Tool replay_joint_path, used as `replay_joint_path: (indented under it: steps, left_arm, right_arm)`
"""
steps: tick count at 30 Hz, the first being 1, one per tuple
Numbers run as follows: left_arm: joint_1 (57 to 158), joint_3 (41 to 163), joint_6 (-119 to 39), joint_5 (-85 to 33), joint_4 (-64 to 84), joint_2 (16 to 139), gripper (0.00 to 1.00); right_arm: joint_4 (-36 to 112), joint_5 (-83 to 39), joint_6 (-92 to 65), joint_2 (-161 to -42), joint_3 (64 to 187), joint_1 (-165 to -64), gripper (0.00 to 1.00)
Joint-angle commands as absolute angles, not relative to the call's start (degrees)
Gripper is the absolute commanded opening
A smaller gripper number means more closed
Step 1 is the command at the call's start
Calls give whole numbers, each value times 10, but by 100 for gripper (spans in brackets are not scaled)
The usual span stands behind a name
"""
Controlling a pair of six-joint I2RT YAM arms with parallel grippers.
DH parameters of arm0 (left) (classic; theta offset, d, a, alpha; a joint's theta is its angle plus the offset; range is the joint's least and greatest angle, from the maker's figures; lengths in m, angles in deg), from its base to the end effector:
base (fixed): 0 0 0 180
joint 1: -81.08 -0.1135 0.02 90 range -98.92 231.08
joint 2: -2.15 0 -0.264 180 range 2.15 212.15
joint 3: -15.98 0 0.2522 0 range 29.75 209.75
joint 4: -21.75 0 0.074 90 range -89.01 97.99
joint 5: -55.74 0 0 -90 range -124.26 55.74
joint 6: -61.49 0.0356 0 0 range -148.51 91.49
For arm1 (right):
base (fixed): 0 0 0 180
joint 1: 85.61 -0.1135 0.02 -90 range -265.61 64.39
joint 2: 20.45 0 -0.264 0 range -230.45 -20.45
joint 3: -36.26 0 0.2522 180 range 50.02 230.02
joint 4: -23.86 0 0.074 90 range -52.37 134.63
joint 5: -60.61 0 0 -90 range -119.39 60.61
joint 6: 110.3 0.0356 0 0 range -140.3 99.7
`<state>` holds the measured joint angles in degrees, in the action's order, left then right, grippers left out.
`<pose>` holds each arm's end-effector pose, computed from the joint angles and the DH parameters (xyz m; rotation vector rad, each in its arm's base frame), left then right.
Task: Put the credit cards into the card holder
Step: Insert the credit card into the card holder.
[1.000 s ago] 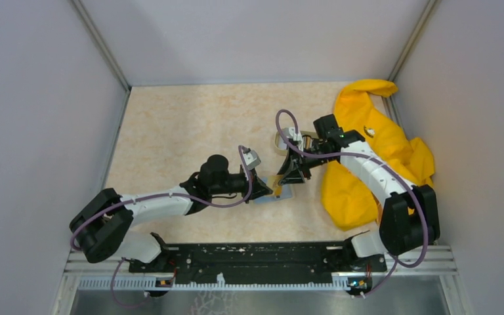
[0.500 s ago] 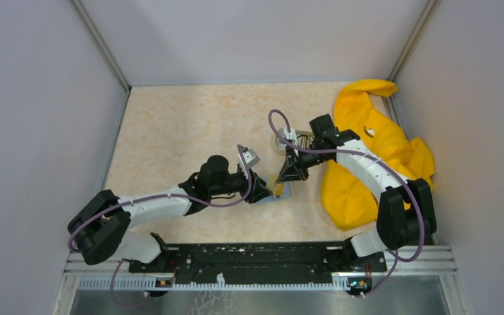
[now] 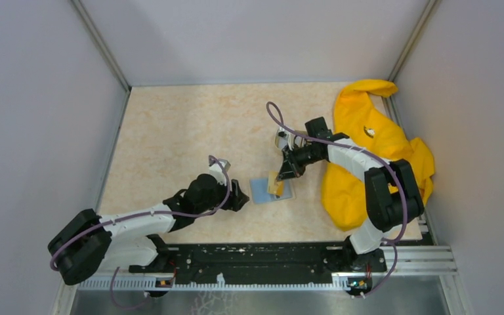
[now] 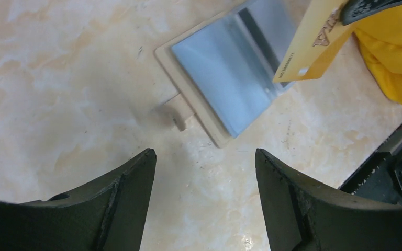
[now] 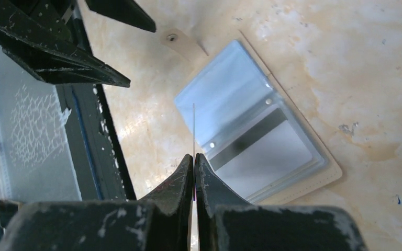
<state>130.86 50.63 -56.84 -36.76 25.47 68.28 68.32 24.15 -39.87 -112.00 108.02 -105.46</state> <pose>0.1466 -0.1710 0.1722 0.3727 2.1199 -0.7822 0.2779 0.1308 0.2063 -1.0859 2.1984 1.2302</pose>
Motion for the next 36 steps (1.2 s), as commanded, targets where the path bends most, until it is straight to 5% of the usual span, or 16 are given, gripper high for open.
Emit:
replay_joint_path:
  steps: [1, 7, 12, 26, 36]
  left_arm:
    - [1310, 498, -656, -431, 226, 695, 75]
    - [1310, 517, -668, -433, 228, 742, 70]
    - [1310, 535, -672, -437, 224, 770, 54]
    - [1310, 565, -655, -466, 211, 817, 32]
    - [1310, 582, -635, -462, 215, 841, 31]
  right_arm:
    - [631, 188, -325, -1127, 1071, -1046, 0]
    - [602, 159, -278, -1147, 1061, -1031, 0]
    - [599, 136, -255, -1163, 1059, -1031, 0]
    - [613, 143, -233, -1218, 1071, -1037, 0]
    - [617, 168, -227, -1245, 1085, -1051, 0]
